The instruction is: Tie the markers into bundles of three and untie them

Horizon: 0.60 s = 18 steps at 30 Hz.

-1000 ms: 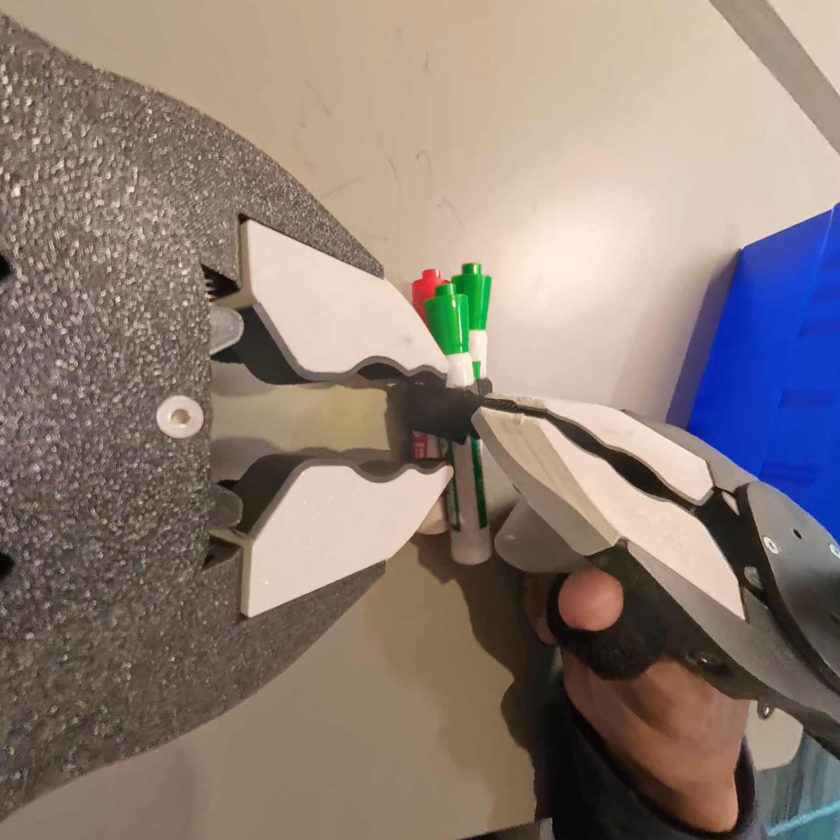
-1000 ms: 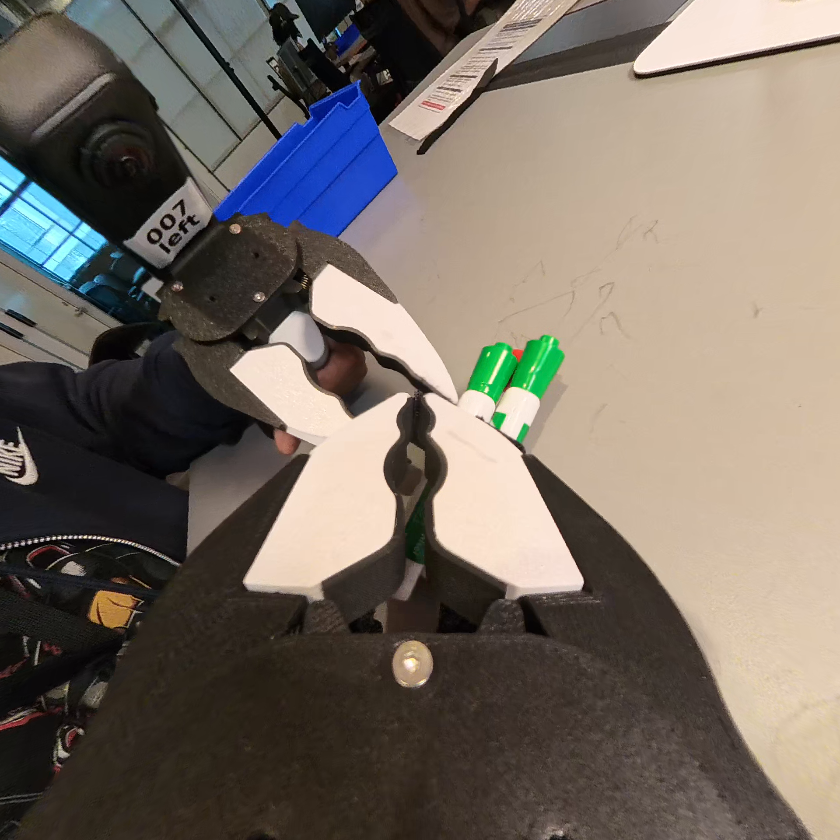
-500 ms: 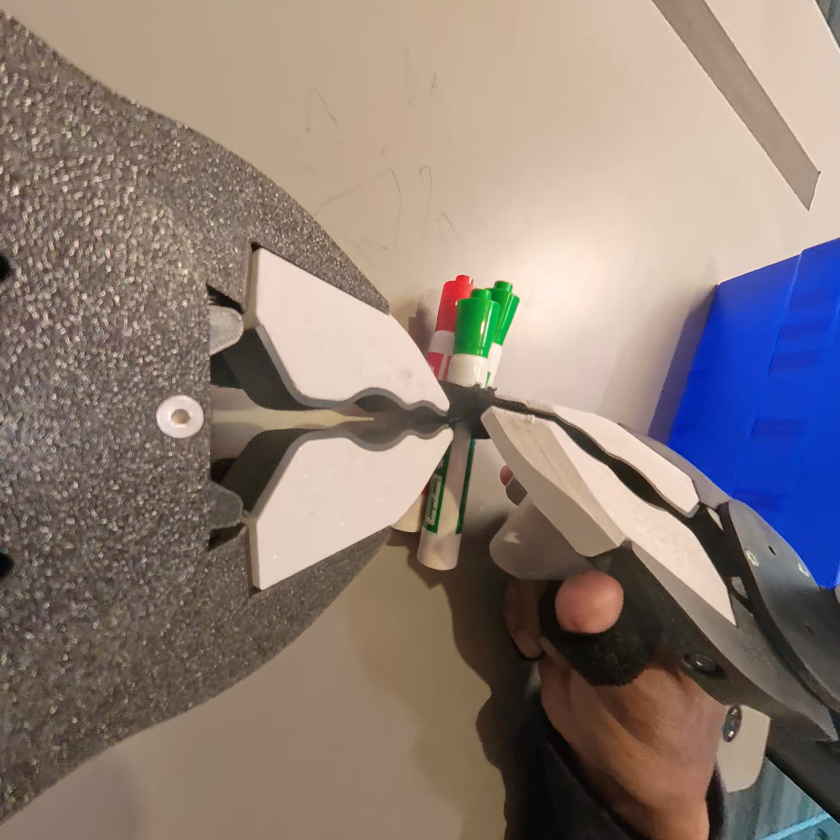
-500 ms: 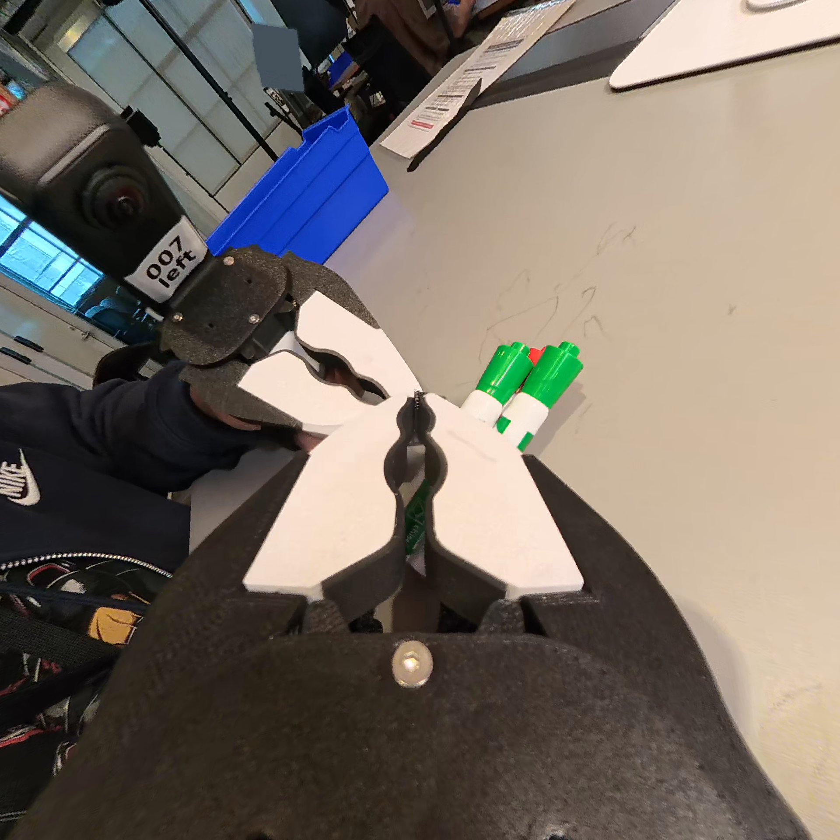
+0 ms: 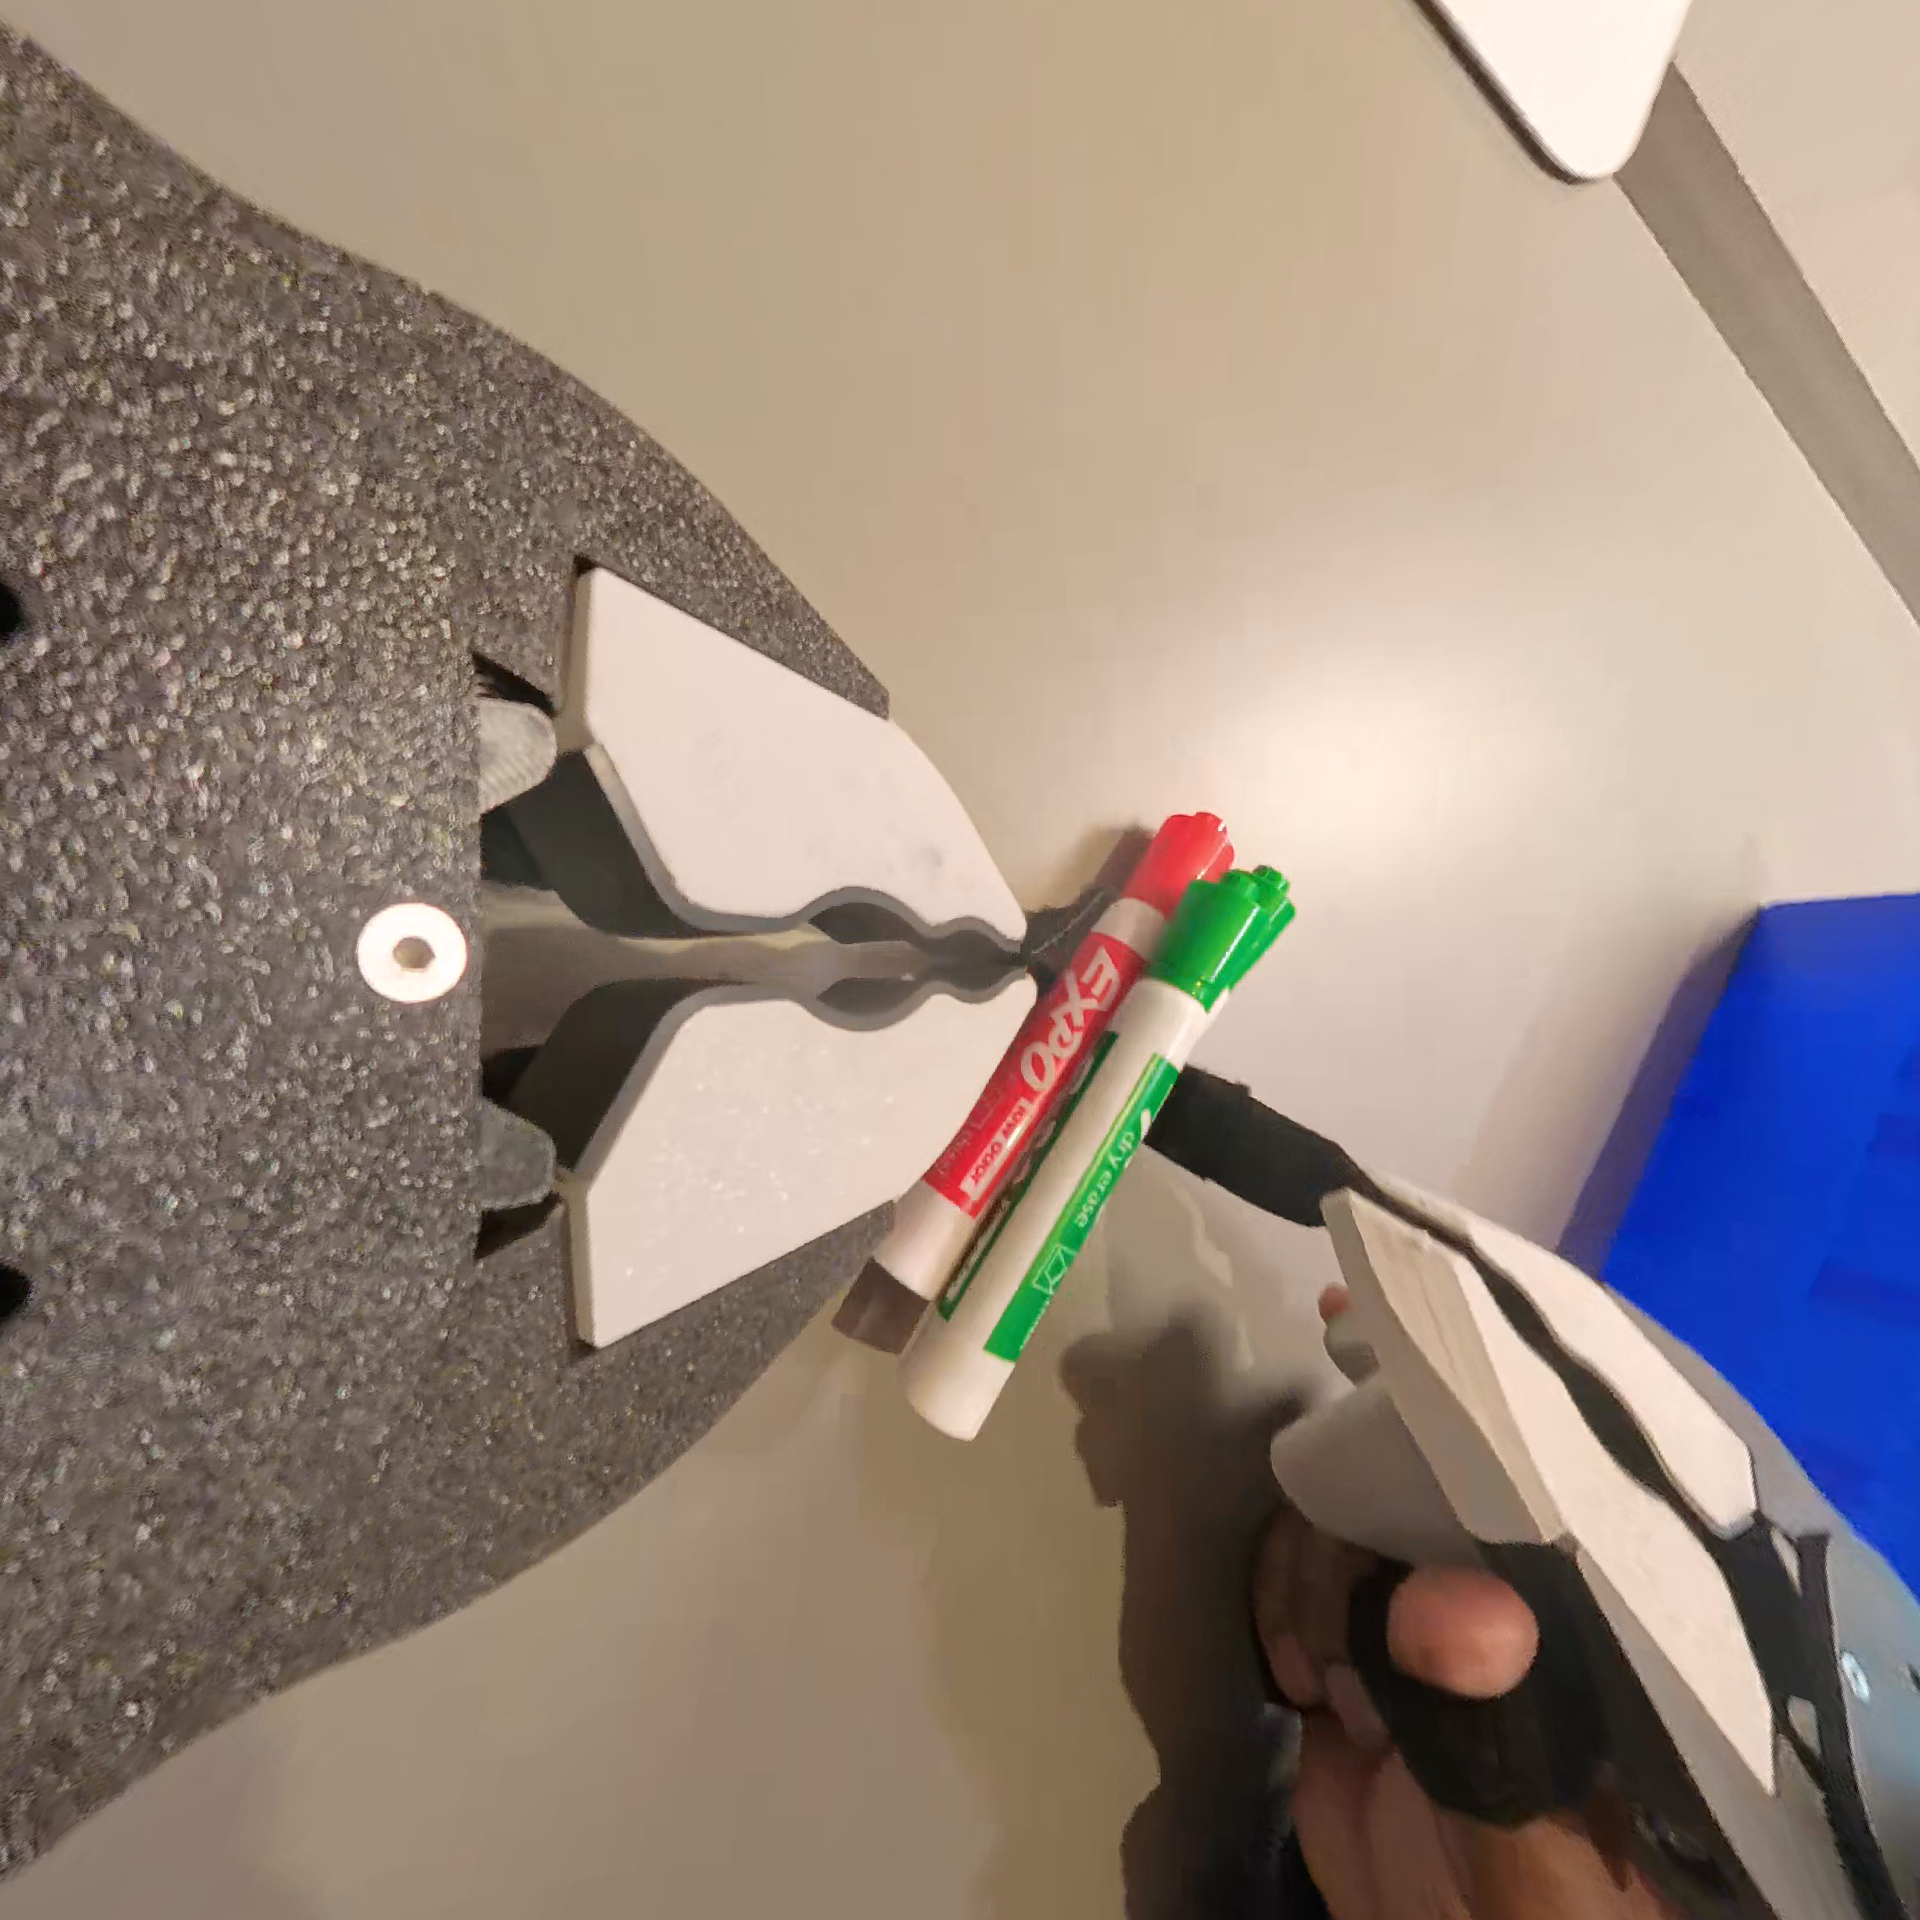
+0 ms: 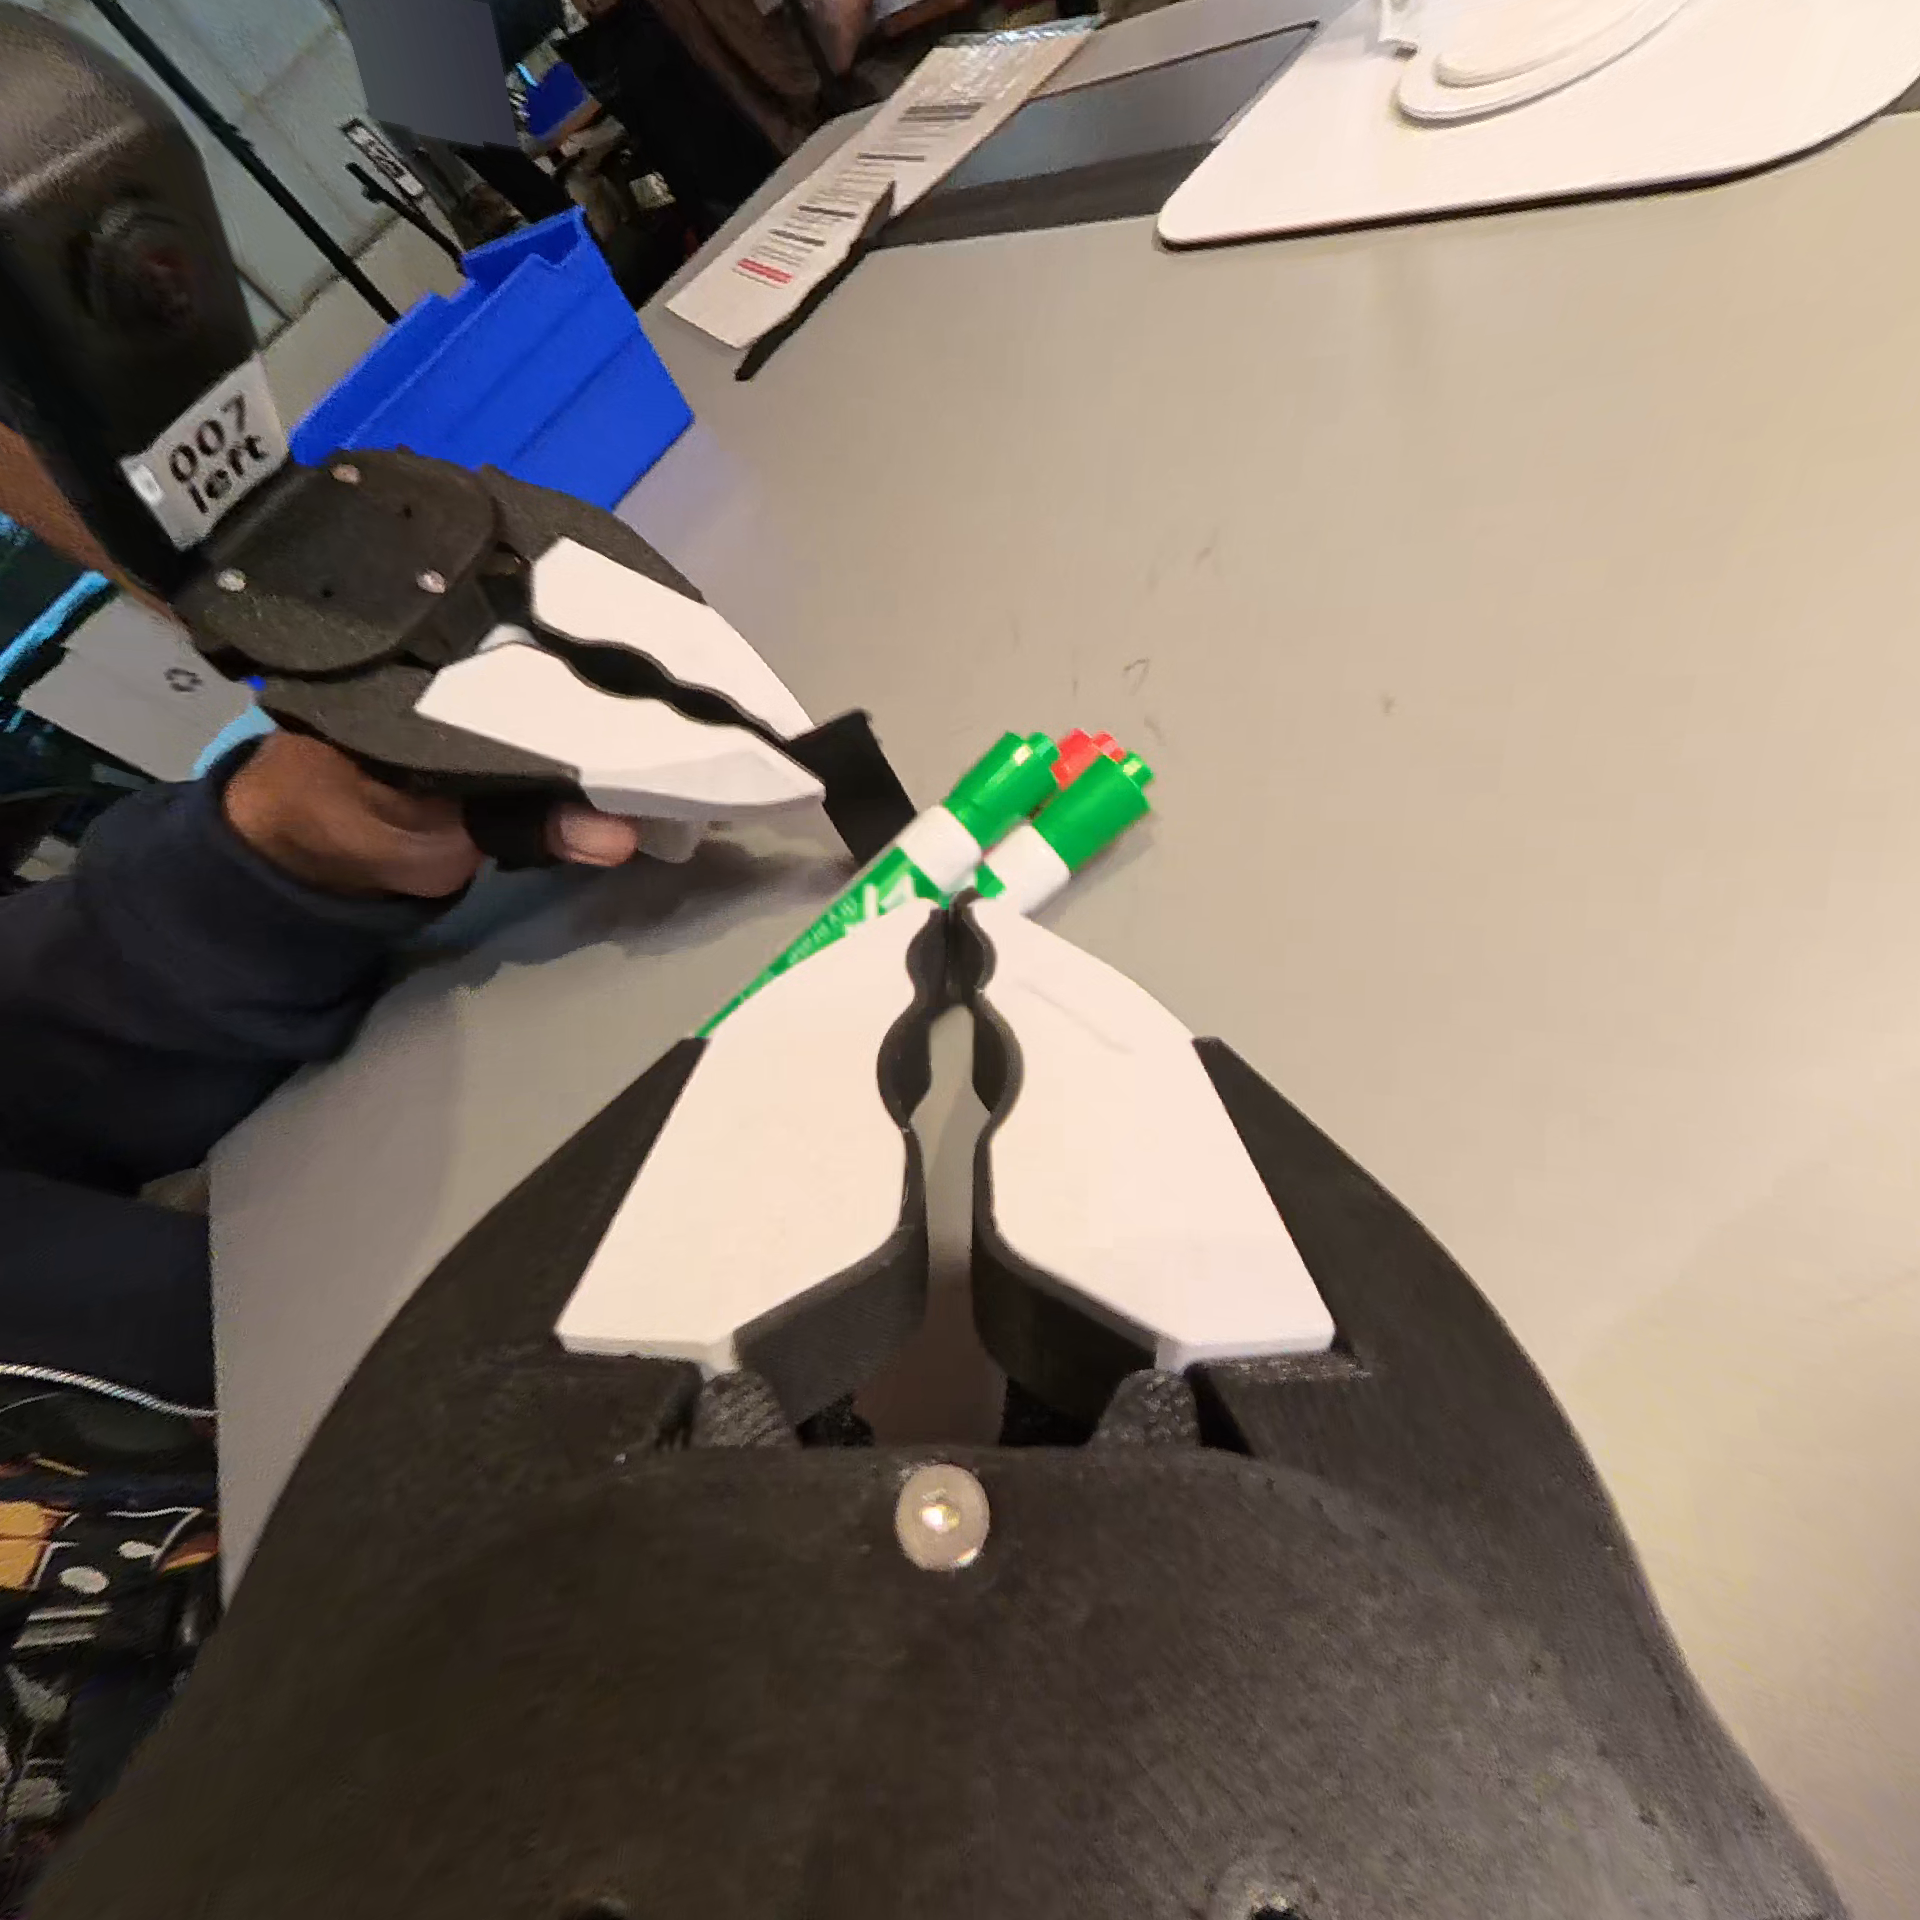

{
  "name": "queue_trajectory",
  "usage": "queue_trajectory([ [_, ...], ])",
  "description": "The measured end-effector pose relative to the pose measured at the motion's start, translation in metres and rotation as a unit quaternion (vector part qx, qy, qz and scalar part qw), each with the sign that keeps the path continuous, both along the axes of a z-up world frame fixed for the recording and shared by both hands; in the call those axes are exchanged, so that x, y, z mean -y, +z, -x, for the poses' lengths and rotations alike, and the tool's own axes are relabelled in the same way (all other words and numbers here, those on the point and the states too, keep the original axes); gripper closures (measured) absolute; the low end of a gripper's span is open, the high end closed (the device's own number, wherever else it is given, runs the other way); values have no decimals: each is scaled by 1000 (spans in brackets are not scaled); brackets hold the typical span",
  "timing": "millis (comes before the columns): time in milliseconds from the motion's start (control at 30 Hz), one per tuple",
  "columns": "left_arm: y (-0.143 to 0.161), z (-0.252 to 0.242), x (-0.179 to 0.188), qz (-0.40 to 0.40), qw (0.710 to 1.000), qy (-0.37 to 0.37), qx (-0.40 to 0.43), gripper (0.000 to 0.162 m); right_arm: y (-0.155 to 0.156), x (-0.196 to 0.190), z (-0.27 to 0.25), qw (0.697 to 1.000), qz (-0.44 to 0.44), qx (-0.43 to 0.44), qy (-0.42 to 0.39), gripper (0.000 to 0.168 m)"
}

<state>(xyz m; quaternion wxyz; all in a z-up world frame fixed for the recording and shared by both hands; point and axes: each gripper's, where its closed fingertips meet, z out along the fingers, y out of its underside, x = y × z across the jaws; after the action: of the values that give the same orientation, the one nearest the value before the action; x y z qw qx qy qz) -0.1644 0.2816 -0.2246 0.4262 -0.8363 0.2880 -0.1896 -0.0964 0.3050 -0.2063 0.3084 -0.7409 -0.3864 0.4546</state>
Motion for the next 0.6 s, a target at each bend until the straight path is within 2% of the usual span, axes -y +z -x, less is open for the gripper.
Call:
queue_trajectory([
  [100, -1, 13, -2, 8, 1000, 13, 8, 161, -1, -7, -3, 999, -24, 19, -13, 161],
  [200, 6, 18, -1, 11, 999, 16, 33, 161, 3, -15, -6, 998, -49, 34, -33, 142],
  [300, 11, 20, -1, 14, 998, 19, 55, 161, 17, -13, -2, 995, -82, 37, -39, 140],
  [367, 13, 19, -1, 16, 997, 18, 72, 161, 13, 5, 12, 995, -71, 67, 9, 137],
  [467, 14, 15, 2, 20, 996, 14, 88, 161, -9, 36, 36, 986, -36, 131, 96, 113],
  [567, 11, 13, 5, 20, 997, 8, 80, 161, -23, 42, 49, 981, -15, 160, 110, 114],
  [600, 10, 12, 6, 21, 997, 6, 79, 161, -25, 42, 51, 981, -6, 159, 110, 119],
])
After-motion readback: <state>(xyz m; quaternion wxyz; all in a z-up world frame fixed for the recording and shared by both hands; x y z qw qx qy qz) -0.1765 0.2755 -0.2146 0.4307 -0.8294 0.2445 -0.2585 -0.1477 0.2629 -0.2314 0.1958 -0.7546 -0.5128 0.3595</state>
